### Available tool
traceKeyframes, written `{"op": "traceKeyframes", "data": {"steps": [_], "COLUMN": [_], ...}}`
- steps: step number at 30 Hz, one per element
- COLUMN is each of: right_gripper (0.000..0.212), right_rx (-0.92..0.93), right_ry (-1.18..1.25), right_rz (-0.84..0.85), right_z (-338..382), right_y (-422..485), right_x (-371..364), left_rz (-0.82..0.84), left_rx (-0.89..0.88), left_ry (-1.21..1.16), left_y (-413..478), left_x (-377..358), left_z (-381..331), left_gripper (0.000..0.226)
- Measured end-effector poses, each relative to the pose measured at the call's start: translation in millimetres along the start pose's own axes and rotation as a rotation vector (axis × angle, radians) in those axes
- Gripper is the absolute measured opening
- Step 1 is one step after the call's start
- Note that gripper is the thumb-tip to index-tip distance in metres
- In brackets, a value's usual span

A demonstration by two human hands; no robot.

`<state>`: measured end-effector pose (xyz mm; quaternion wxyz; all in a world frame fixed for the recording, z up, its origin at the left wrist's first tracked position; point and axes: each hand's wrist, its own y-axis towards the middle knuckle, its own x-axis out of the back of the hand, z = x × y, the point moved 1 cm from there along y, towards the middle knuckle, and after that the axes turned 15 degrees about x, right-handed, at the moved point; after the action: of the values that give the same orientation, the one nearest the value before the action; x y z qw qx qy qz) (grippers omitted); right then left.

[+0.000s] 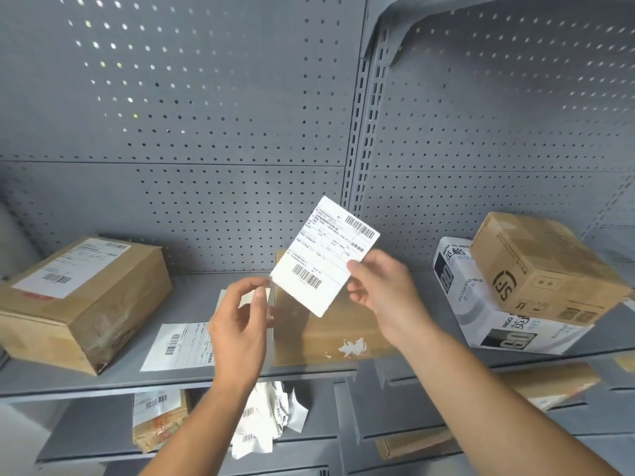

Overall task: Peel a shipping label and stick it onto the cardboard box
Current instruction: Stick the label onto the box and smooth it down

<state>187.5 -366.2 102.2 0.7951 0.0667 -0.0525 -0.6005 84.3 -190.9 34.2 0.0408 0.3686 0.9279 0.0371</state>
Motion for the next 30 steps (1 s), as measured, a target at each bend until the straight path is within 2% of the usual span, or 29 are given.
{"op": "traceKeyframes", "data": {"steps": [4,8,11,17,23,27,30], "right_gripper": [0.008,0.007,0.007,0.007,0.009,0.037,0.037], "right_rx": [0.076,0.084,0.084,0.059,0.065,0.142,0.194], "right_ry": [-0.171,-0.183,-0.208,-0.196,-0.139,-0.163,-0.208], "right_rz": [0.091,0.160,0.207,0.227,0.197,0.128,0.109], "right_z": [20.1,32.7,32.4,20.8,10.0,-6.7,-23.5], "right_y": [12.6,21.0,24.6,27.1,30.0,25.9,22.6], "right_x": [17.3,24.9,26.2,27.1,26.2,28.4,31.2], "left_rz": [0.104,0.320,0.455,0.599,0.442,0.385,0.373], "left_rx": [0.091,0.201,0.172,0.168,0.167,0.219,0.245], "left_ry": [0.020,-0.099,-0.141,-0.118,0.010,0.052,0.089], "left_y": [20.5,35.0,35.5,34.3,41.9,49.1,52.4], "left_x": [8.1,7.8,2.1,-10.6,-16.4,-21.6,-23.8], "left_z": [-0.8,-11.2,-21.3,-26.9,-15.8,-10.0,-4.3], "left_gripper": [0.015,0.047,0.040,0.033,0.010,0.009,0.010]}}
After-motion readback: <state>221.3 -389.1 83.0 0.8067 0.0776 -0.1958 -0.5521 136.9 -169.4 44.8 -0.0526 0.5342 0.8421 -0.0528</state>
